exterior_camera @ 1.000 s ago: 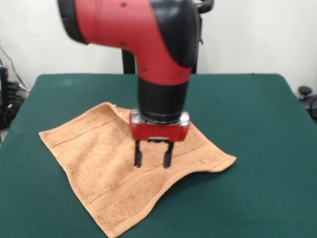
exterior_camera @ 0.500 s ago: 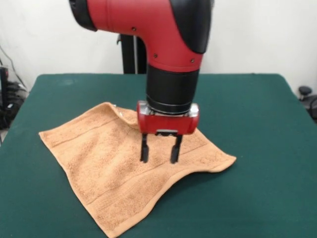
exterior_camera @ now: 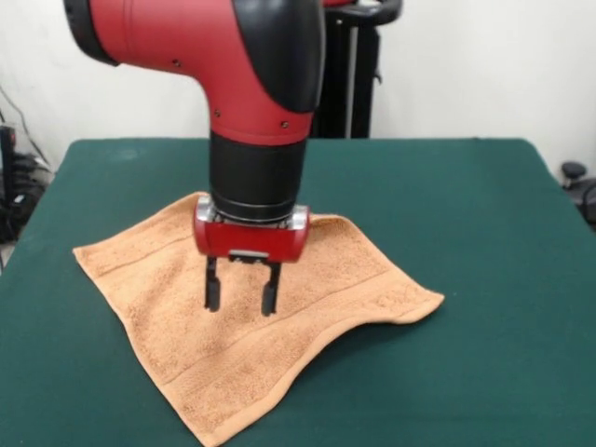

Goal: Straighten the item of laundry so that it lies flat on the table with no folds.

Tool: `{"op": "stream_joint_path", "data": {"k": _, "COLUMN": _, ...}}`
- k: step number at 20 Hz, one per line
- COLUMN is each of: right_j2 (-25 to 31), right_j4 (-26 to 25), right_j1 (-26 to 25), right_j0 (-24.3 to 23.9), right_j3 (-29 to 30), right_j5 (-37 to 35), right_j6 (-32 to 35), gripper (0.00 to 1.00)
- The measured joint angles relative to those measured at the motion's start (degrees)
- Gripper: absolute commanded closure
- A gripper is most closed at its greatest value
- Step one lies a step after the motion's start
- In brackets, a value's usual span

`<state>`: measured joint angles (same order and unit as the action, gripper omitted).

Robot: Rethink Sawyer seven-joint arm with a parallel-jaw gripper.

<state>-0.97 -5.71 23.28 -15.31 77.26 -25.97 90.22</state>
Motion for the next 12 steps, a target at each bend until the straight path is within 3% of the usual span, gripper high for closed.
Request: {"op": "stream_joint_path", "data": {"k": 12, "right_j2": -0.57, "right_j4": 0.08, "right_j1": -4.20, "right_j0": 2.09, "right_j3": -0.04, "right_j5": 2.39, "right_j6": 0.00, "gripper": 0.00}}
